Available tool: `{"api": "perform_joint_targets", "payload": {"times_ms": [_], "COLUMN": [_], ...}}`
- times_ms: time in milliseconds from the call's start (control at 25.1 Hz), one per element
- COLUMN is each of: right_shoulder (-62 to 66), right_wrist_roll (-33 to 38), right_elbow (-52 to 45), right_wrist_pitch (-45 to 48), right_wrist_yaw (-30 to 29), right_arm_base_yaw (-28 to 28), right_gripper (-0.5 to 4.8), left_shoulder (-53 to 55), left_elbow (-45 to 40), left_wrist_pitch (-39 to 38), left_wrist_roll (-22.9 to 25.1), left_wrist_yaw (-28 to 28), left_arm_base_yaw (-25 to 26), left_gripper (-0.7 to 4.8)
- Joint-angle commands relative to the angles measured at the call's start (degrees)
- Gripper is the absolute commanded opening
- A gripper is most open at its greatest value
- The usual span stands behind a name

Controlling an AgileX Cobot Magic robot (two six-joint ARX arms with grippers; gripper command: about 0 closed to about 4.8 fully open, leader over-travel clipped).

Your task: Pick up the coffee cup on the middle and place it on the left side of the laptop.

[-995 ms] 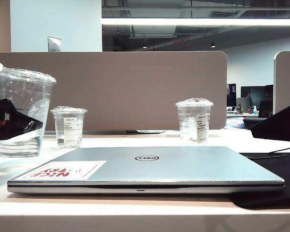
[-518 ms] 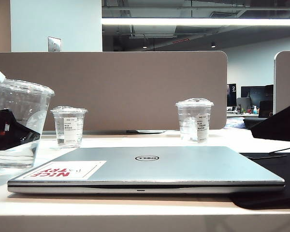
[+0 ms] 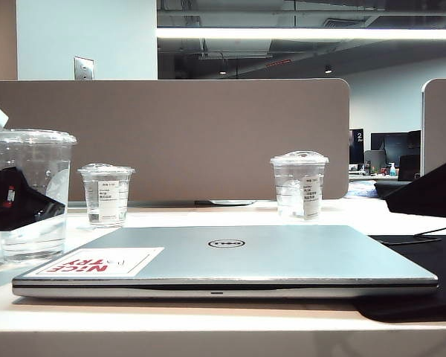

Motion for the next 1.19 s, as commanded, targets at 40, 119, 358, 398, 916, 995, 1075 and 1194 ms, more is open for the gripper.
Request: {"api": "perform_joint_targets", "payload": {"times_ms": [40, 119, 358, 398, 916, 995, 1075, 1194], "right_shoulder": [0.1, 0.1, 0.1, 0.1, -0.2, -0.4, -0.5, -0.5], "right_wrist_roll": [0.1, 0.1, 0.1, 0.1, 0.1, 0.1, 0.1, 0.1], "right_elbow": [-0.2, -0.2, -0.2, -0.2, -0.2, -0.2, -0.2, -0.2], "right_wrist_pitch": [1.0, 1.0, 1.0, 1.0, 1.0, 1.0, 1.0, 1.0], "right_wrist_yaw": [0.0, 0.0, 0.0, 0.0, 0.0, 0.0, 0.0, 0.0], "right_arm_base_yaw": [0.0, 0.0, -0.1, -0.1, -7.0, -9.0, -11.6, -18.8], "right_gripper": [-0.05, -0.05, -0.05, -0.05, -0.05, -0.05, -0.05, -0.05], "left_shoulder": [-0.3, -0.3, -1.1, -1.6, -12.4, -13.5, -14.1, -14.6], "left_elbow": [-1.2, -2.1, -8.2, -8.9, -15.1, -15.1, -15.1, -15.1], "left_wrist_pitch": [0.9, 1.1, 7.5, 7.5, 4.9, 4.8, 4.8, 4.4], "left_wrist_roll": [-0.1, -0.1, -0.3, -0.3, -8.1, -8.7, -9.6, -14.3], "left_wrist_yaw": [0.3, 1.1, 1.0, 1.0, 5.1, 5.2, 5.2, 1.2], "left_arm_base_yaw": [0.1, 0.1, 0.4, 0.6, 5.5, 5.5, 5.5, 5.5], "left_gripper": [4.79, 4.79, 4.79, 4.79, 4.79, 4.26, 1.99, -0.05]}}
